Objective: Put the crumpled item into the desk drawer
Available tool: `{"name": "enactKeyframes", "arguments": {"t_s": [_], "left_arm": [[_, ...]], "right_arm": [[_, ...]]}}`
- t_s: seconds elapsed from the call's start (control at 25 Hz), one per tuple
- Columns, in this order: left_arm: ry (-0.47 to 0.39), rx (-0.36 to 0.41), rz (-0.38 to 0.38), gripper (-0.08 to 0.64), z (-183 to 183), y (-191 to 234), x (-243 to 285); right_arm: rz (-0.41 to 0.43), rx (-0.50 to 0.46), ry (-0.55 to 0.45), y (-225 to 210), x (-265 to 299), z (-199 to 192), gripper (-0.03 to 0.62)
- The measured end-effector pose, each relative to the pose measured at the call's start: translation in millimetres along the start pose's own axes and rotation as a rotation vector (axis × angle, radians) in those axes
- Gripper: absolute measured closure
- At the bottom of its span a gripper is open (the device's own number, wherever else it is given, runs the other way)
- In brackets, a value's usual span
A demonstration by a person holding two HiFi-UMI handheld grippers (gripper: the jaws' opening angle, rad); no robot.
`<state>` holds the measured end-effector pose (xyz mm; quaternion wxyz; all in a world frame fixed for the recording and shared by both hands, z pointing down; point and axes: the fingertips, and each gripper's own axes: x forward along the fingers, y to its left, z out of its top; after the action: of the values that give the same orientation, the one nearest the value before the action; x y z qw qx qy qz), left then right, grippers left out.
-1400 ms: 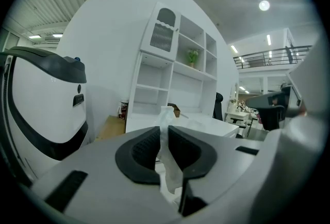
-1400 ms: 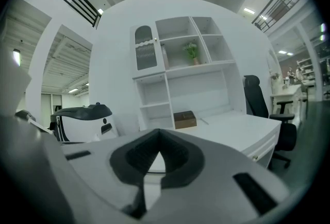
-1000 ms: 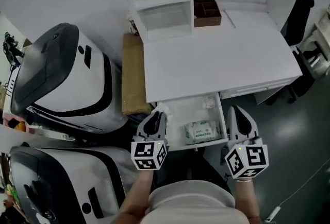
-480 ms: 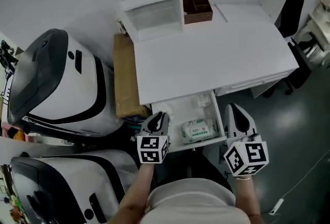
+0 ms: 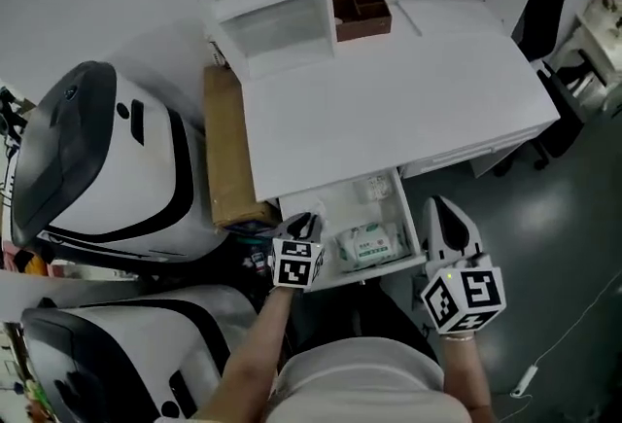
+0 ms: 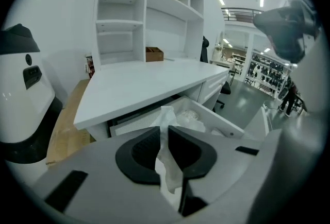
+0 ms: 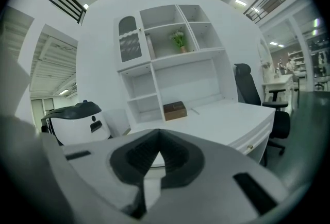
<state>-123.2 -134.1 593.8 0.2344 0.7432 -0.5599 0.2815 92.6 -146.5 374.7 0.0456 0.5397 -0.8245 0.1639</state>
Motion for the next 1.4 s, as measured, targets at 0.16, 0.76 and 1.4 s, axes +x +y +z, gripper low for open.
{"name": "enactKeyframes", "arguments": {"t_s": [0.16, 0.76, 1.4], "left_arm": [[0.081, 0.019, -0.002, 0.520, -17, 1, 22], [0.293, 0.070, -0.012, 0.520, -53, -4, 83], [0.490, 0.052, 0.048, 0.517, -104, 1, 110]], "right_arm": [[-0.014, 0.003, 0.008, -6, -1, -2, 0.589], [-0.036, 0.010, 0.041, -16, 2, -10, 0.589], [-0.081, 0.022, 0.066, -39, -1, -16, 0.589]]}}
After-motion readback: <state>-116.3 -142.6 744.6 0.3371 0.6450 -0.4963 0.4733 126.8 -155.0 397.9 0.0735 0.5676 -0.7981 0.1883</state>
